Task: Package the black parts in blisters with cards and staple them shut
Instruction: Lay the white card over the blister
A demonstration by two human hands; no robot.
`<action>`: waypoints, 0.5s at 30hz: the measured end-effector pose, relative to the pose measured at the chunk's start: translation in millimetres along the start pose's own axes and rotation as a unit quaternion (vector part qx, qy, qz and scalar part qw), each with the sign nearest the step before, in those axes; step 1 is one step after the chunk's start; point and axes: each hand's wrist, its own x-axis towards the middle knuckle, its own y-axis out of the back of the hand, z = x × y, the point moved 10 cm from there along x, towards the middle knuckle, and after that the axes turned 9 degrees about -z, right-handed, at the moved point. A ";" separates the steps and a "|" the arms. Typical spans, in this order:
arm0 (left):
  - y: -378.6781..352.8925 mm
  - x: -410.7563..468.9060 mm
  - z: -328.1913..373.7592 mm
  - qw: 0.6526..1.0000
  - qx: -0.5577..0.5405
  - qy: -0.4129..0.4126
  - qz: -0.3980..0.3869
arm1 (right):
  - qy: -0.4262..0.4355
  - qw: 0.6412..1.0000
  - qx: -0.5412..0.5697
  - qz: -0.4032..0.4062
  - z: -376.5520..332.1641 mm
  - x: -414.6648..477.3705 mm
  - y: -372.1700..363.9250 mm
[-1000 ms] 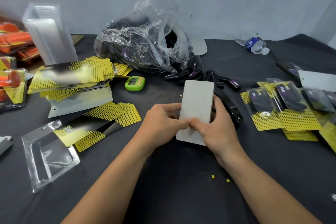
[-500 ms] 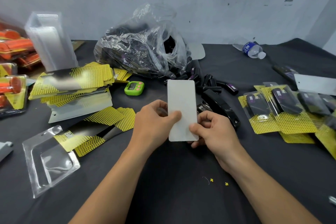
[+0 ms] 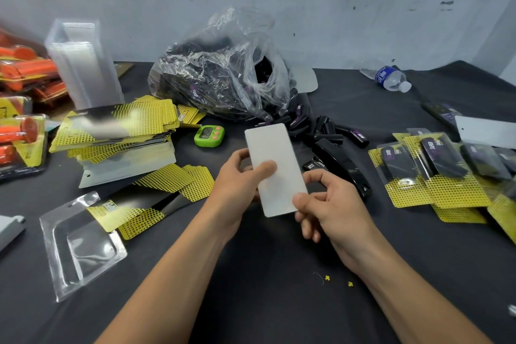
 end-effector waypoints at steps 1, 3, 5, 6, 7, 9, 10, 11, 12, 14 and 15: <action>-3.7 0.4 0.9 1.000 0.001 0.002 -0.023 | -0.007 1.000 0.003 -0.008 1.2 0.7 -0.3; -3.8 1.1 1.5 0.999 0.006 0.005 -0.031 | -0.015 0.999 -0.020 -0.022 0.8 -0.6 -1.9; 2.6 3.1 -2.0 1.000 -0.014 0.016 -0.010 | 0.024 0.992 -0.117 0.028 -13.7 -5.2 9.3; 6.7 4.2 -4.3 0.999 -0.030 0.021 0.004 | 0.064 0.976 -0.190 0.086 -28.0 -11.1 20.5; 11.2 5.7 -6.9 0.999 -0.043 0.023 0.018 | 0.112 0.951 -0.243 0.151 -44.1 -20.9 32.3; 19.1 6.9 -8.4 0.996 -0.063 0.019 0.051 | 0.182 0.916 -0.277 0.225 -68.1 -39.4 40.4; 22.9 6.2 -8.6 0.995 -0.062 0.016 0.072 | 0.186 0.915 -0.293 0.204 -70.8 -40.0 32.1; 25.9 5.1 -8.9 0.994 -0.049 0.013 0.096 | 0.174 0.917 -0.326 0.149 -67.0 -34.9 14.7; 27.6 3.2 -8.3 0.993 -0.025 0.012 0.115 | 0.144 0.910 -0.382 0.080 -56.9 -28.1 -7.0; 26.8 -1.5 -6.7 0.990 0.033 0.011 0.139 | 0.104 0.857 -0.505 0.008 -36.5 -20.2 -39.3; 25.8 -3.2 -5.7 0.988 0.058 0.011 0.146 | 0.105 0.825 -0.555 0.020 -35.3 -19.0 -46.9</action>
